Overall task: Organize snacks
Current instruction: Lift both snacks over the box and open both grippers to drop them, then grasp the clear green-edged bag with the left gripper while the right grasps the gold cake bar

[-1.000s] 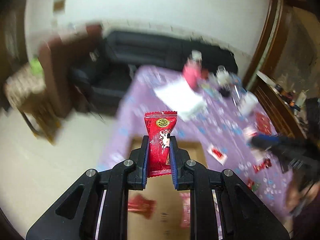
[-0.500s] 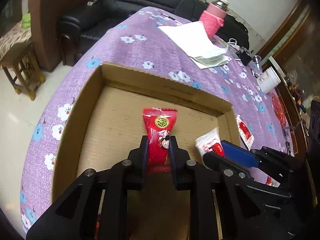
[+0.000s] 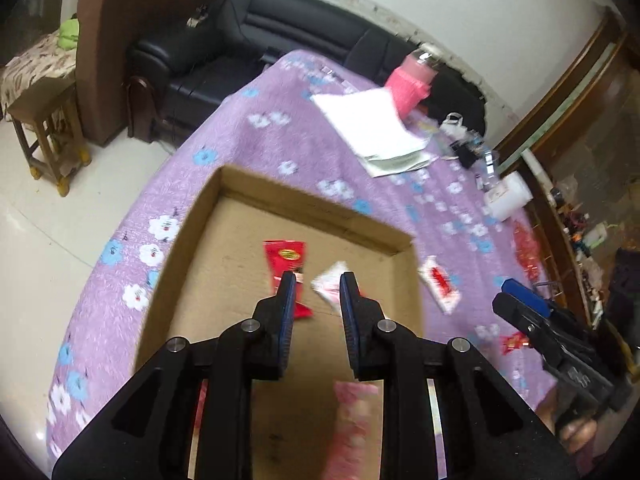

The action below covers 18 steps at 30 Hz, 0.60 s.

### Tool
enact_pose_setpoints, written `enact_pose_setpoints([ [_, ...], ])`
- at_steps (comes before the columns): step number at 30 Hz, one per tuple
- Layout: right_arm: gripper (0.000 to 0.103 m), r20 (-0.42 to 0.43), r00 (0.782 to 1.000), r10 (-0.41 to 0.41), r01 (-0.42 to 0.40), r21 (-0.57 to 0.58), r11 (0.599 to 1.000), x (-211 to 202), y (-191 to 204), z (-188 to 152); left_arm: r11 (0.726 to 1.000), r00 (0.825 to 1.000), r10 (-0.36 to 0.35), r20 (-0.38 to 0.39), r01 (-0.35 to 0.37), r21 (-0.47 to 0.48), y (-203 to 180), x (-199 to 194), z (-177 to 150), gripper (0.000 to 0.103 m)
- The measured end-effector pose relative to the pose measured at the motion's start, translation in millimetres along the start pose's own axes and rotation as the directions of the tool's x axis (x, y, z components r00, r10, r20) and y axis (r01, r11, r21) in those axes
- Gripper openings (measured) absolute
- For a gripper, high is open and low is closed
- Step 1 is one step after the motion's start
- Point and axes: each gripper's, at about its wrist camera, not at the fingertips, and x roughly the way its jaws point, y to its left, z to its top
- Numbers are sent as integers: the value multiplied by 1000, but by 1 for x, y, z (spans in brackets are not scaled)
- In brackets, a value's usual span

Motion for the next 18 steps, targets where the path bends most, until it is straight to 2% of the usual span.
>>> enact_pose_setpoints([
  [2, 55, 4, 999, -35, 35, 34, 999, -14, -26, -9, 1000, 1000, -16, 12, 16, -1, -10, -8, -6, 21],
  [4, 55, -5, 997, -71, 71, 62, 996, -22, -49, -20, 999, 999, -47, 7, 47, 10, -25, -10, -14, 32],
  [5, 55, -13, 996, -85, 86, 79, 993, -22, -60, -26, 998, 998, -62, 1, 62, 20, -33, -9, -18, 42],
  [6, 55, -25, 995, -94, 96, 102, 990, -24, -72, -34, 996, 997, -76, -11, 77, 40, -45, -5, -25, 46],
  [11, 55, -77, 994, -72, 86, 195, 977, -23, -109, -66, 988, 988, -110, -105, 121, 100, -88, 20, -48, 46],
  [14, 55, -105, 994, -10, 26, 156, 987, -32, -108, -88, 974, 979, -128, -156, 154, 167, -118, 32, -65, 46],
  [18, 55, -132, 991, 35, -37, -17, 999, -43, -81, -113, 951, 968, -116, -220, 172, 255, -149, 54, -82, 45],
])
